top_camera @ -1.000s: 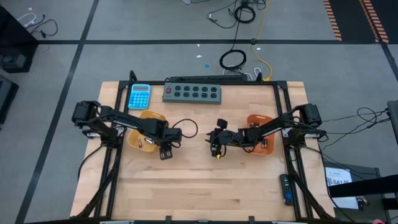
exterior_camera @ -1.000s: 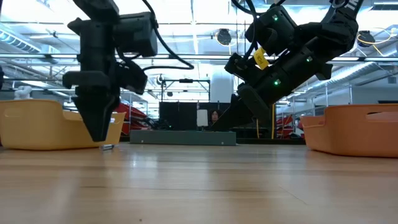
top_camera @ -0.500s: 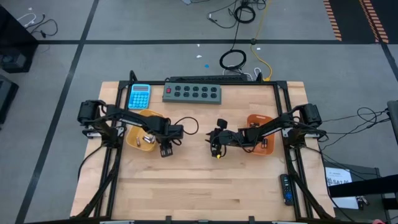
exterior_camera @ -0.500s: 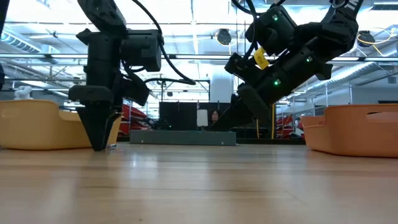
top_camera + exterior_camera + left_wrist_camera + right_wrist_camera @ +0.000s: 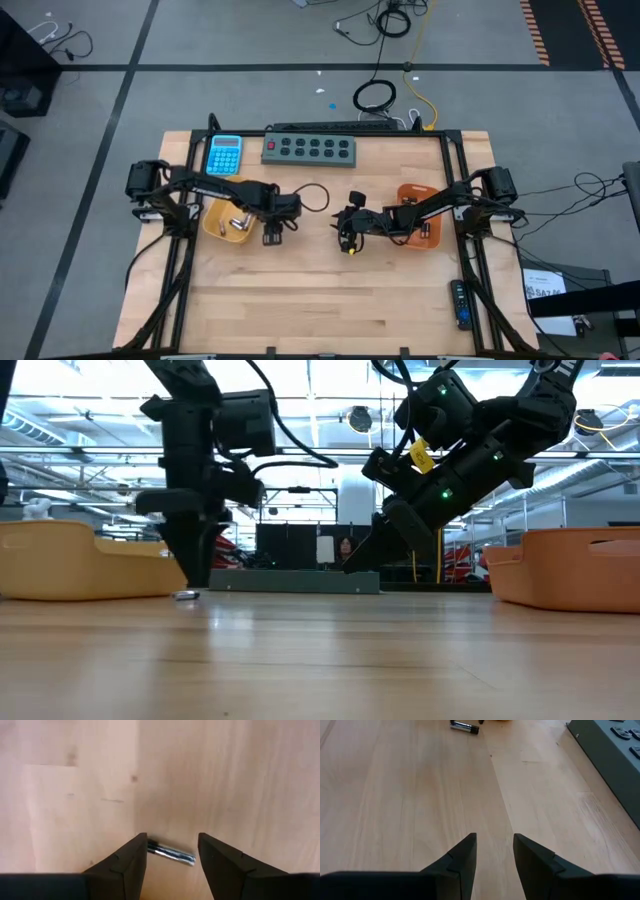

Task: Sort batteries
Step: Put the white battery into the yellow bin

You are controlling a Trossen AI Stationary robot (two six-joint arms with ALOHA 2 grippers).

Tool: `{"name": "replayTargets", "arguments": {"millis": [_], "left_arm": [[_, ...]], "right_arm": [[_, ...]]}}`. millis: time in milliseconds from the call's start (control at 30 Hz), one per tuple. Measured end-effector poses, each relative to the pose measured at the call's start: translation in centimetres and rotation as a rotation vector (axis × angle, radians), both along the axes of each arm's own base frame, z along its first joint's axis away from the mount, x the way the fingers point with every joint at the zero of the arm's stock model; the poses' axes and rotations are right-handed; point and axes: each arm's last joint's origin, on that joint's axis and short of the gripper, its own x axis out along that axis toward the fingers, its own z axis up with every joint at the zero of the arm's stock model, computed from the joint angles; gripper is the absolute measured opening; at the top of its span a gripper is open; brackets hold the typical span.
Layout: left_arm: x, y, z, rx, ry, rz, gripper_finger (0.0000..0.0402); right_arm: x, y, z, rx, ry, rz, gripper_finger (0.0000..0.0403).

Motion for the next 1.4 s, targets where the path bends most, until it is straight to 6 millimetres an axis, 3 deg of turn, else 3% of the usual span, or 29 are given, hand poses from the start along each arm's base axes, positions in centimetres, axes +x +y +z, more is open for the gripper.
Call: {"name": "replayTargets", "arguments": {"millis": [300,533,867,1400], "left_arm": [[-0.2,1.6,0.1,-0.072,-0.008,0.319,0.0185],[-0.2,1.6,-0.1,-0.103,0.006,0.388,0.0185],[0.4,0.8,-2.7,-0.101,0.115,0.284,0.0176],[0.6,-0.6,-3.1,-0.075,0.121,0.034,0.0051]], "right_arm": [[0.0,0.0,0.0,0.000,0.000,0.000,0.0120],[0.0,0.0,0.0,0.000,0.000,0.000,0.0120],[0.0,0.0,0.0,0.002,0.001,0.003,0.0120],[0.0,0.1,0.0,0.015,0.002,0.022,0.0121]]}}
